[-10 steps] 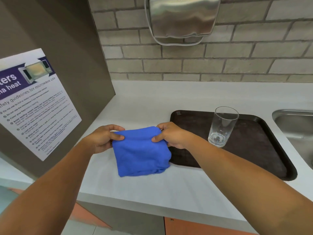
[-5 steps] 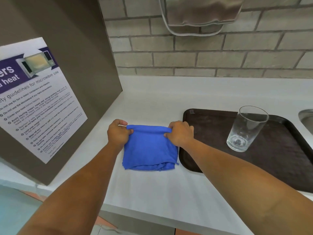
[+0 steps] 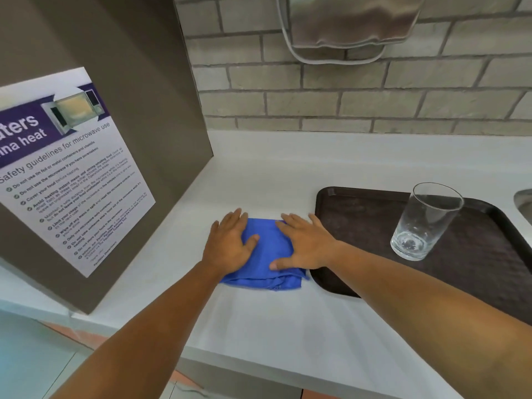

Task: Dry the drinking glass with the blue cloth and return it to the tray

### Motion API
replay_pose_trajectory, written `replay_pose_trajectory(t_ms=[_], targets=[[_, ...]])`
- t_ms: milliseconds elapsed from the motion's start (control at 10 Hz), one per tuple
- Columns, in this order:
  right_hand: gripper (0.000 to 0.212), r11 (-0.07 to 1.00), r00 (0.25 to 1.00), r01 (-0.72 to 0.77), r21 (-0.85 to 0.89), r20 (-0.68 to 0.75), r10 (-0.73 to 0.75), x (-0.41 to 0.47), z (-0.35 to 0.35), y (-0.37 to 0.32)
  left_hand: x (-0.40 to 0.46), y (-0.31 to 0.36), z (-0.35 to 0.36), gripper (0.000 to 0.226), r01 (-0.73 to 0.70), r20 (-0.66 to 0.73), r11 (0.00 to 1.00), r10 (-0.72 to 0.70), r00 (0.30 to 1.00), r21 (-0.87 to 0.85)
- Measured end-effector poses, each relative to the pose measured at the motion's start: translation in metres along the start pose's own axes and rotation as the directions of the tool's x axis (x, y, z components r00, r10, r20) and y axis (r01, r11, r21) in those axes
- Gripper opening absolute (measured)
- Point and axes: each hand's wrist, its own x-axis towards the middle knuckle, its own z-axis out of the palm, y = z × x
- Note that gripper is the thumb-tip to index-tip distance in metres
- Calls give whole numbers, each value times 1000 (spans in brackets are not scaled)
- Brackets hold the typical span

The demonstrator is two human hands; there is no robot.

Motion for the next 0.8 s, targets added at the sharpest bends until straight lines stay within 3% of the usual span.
replay_pose_trajectory(t_ms=[100, 200, 500, 800], targets=[[142, 996, 987, -68, -53, 145, 75, -5, 4, 1, -3, 2, 12, 86, 123, 255, 986, -147, 956, 109], [150, 993, 978, -91, -71, 179, 103, -4, 5, 1, -5, 1, 20, 93, 159, 293, 971, -207, 934, 177], [148, 993, 974, -112, -44, 194, 119, -2, 0, -1, -5, 6, 14, 94, 163, 312, 963, -226, 923, 216], [122, 993, 996, -77, 94, 43, 74, -14, -11, 3, -8, 18, 3, 89, 177, 265, 974, -209, 941, 140]])
